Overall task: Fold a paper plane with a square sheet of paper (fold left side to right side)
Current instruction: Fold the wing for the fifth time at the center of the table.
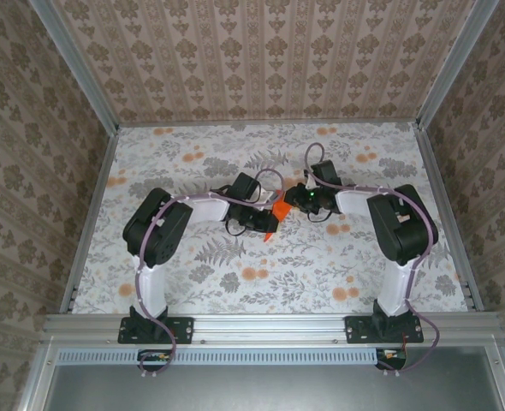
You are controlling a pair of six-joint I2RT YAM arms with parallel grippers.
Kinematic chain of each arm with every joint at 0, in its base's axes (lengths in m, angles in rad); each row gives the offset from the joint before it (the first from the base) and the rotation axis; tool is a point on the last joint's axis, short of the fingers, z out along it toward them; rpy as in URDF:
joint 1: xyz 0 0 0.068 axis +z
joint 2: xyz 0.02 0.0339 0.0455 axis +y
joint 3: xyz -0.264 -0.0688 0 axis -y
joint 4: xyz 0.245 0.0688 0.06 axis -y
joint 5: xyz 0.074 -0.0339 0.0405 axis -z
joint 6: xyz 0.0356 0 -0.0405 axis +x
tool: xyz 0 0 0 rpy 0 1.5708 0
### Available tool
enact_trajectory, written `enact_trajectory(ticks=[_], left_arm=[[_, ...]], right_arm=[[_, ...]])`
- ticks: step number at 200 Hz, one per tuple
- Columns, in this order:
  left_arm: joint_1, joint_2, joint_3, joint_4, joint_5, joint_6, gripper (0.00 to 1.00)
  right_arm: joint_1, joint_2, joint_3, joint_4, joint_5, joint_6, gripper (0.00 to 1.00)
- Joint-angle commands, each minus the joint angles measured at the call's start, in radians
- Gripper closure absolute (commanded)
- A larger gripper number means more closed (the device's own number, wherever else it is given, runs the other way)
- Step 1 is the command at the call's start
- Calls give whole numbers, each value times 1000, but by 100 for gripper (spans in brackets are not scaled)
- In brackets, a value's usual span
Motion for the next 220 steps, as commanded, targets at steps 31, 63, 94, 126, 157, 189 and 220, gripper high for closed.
enact_trajectory(ticks=[31, 63, 94, 126, 157, 189, 220], left_arm=[[13, 21, -56, -68, -17, -31, 86], [13, 24, -52, -74, -19, -30, 87], [13, 28, -47, -82, -23, -32, 87], [14, 30, -45, -86, -24, -32, 89], [16, 33, -41, -88, -20, -34, 89], [18, 37, -41, -90, -19, -36, 89], [19, 44, -38, -89, -14, -37, 89]], right_arm=[[34, -116, -121, 93, -57, 13, 84], [69, -78, -130, 122, -60, 24, 87], [89, -21, -100, 125, -67, 25, 88], [93, 10, -83, 91, -39, -1, 89], [90, 35, -57, 38, -12, -45, 89], [70, 46, -30, -13, 22, -82, 89], [54, 59, 0, -45, 32, -109, 89]])
